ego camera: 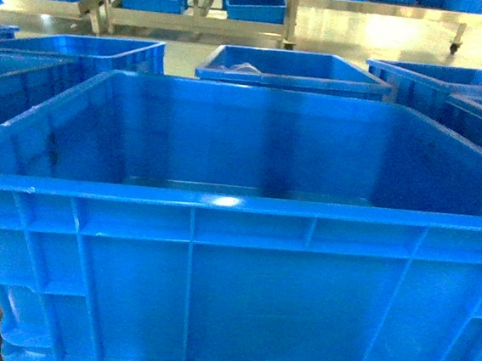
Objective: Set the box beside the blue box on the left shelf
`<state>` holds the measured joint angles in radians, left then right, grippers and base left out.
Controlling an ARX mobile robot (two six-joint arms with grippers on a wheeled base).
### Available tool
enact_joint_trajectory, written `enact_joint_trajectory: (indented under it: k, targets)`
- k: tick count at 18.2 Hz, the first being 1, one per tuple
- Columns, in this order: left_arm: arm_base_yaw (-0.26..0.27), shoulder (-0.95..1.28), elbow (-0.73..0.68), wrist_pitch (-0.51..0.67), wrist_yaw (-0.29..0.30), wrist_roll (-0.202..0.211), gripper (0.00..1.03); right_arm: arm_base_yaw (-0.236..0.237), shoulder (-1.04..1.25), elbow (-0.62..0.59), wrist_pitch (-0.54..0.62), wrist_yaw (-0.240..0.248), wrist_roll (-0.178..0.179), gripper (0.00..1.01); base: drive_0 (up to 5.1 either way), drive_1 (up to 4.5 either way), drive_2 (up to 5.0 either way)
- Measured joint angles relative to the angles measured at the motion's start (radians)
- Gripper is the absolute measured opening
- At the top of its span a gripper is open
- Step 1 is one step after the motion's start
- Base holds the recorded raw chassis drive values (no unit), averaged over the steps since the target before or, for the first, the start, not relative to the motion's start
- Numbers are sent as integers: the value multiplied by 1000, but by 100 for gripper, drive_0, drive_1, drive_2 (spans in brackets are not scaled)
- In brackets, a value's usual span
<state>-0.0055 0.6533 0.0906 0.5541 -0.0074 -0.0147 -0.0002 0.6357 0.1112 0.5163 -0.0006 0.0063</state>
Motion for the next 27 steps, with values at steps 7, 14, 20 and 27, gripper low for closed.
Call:
enact_joint_trajectory:
  k: [7,14,20,27]
  targets:
    - [5,-170,-51,-116,7,0,2,0,-156,-59,-97,0,0,2,0,0,0]
    - [5,-322,-76,-224,7,0,2,0,-309,-98,-183,0,0,2,0,0,0]
    - [5,-430,-76,-330,7,0,2,0,-413,-98,-294,0,0,2,0,0,0]
    - [4,-637,-75,-564,4,0,2,0,-615,-98,-526,2,0,2,0,0,0]
